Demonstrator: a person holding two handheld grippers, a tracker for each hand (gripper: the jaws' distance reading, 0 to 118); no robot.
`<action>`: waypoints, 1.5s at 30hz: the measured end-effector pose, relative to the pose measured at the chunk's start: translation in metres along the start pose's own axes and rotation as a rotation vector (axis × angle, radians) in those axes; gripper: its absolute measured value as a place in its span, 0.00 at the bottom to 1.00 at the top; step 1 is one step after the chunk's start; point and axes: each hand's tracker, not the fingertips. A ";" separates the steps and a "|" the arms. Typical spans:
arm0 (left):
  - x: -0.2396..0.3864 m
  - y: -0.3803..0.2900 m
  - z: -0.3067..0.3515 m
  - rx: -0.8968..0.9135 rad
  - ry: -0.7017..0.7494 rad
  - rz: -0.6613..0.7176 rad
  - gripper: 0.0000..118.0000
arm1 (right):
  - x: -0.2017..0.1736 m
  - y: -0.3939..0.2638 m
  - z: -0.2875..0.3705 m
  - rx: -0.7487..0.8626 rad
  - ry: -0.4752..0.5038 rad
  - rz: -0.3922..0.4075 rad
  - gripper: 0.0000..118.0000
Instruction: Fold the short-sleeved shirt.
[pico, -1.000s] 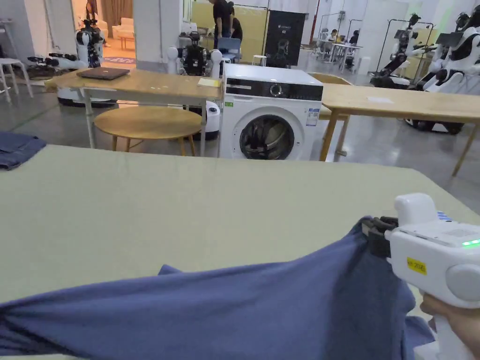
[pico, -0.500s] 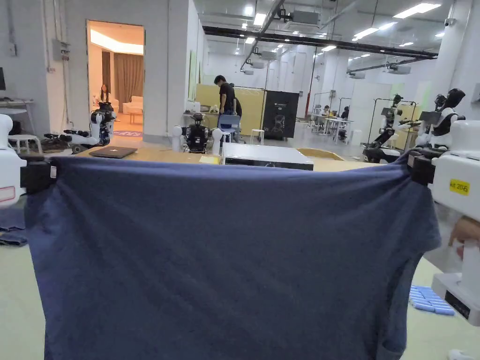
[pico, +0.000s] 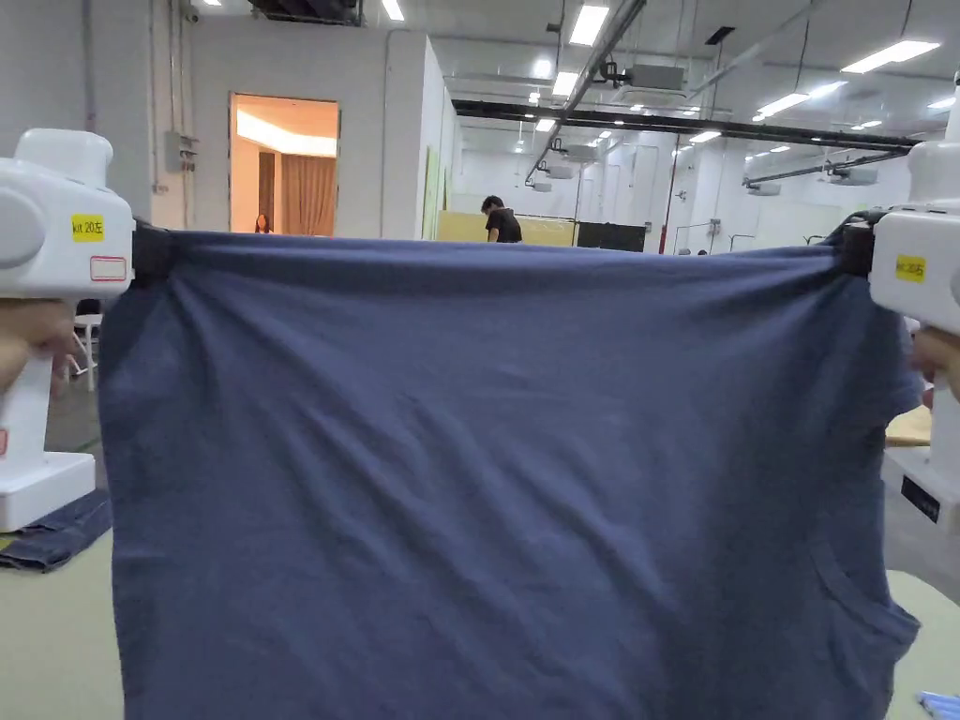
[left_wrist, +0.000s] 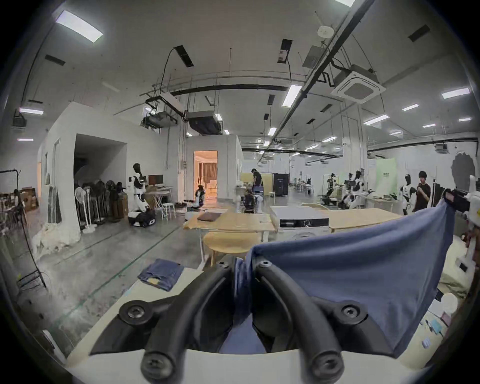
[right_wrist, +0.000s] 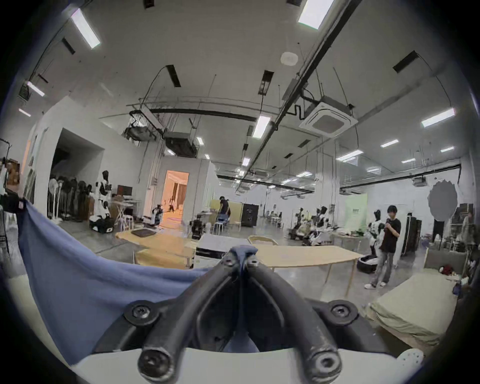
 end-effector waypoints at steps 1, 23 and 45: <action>0.002 0.004 -0.012 0.011 0.014 -0.022 0.04 | -0.004 0.002 -0.011 0.009 0.003 -0.004 0.00; 0.053 -0.099 -0.150 0.057 0.058 0.033 0.04 | -0.017 -0.123 -0.111 -0.090 -0.057 -0.024 0.00; 0.031 -0.350 0.104 -0.229 -0.037 0.090 0.04 | 0.013 -0.334 0.213 -0.374 0.109 -0.064 0.00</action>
